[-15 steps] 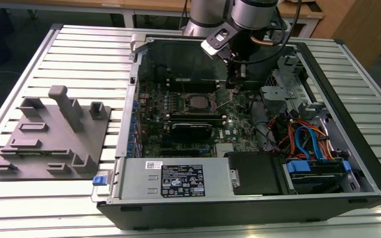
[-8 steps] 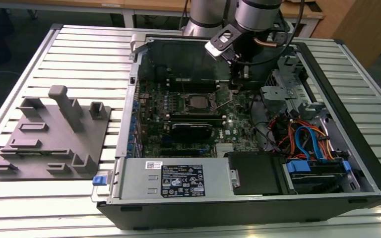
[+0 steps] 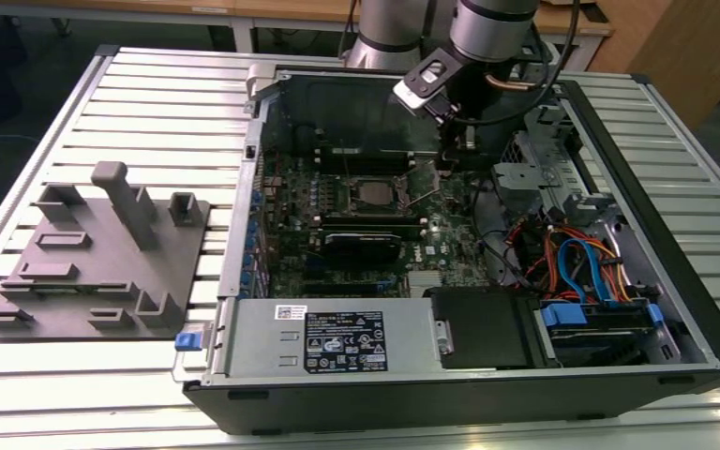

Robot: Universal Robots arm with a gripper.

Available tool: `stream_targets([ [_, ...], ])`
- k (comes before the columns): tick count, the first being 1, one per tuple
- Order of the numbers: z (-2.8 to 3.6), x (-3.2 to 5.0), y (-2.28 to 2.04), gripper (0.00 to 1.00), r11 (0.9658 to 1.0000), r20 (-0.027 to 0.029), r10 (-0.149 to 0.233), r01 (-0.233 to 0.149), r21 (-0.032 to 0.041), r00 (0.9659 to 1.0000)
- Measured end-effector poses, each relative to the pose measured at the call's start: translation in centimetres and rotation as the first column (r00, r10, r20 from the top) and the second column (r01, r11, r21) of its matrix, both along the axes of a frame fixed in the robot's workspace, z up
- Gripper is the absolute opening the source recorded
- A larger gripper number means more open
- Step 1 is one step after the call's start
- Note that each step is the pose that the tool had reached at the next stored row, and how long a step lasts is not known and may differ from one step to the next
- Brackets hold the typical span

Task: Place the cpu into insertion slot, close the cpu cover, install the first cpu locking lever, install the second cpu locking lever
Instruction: 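Close the cpu cover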

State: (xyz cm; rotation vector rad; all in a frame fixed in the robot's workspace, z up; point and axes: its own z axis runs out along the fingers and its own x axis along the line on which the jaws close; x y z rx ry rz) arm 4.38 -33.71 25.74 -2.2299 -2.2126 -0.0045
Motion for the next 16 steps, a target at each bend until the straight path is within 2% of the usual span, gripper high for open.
stream_targets([
  [6,-0.29,0.69,0.15,0.10,1.0000,-0.0009,0.000,0.000,0.0000,1.0000],
  [7,-0.52,1.20,0.24,0.10,1.0000,-0.0017,0.000,0.000,-0.0001,1.0000],
  [10,-0.72,1.37,0.29,0.10,1.0000,-0.0017,0.000,0.000,-0.0001,1.0000],
  [16,-1.56,1.36,0.32,0.10,1.0000,-0.0017,0.000,0.000,-0.0001,1.0000],
])
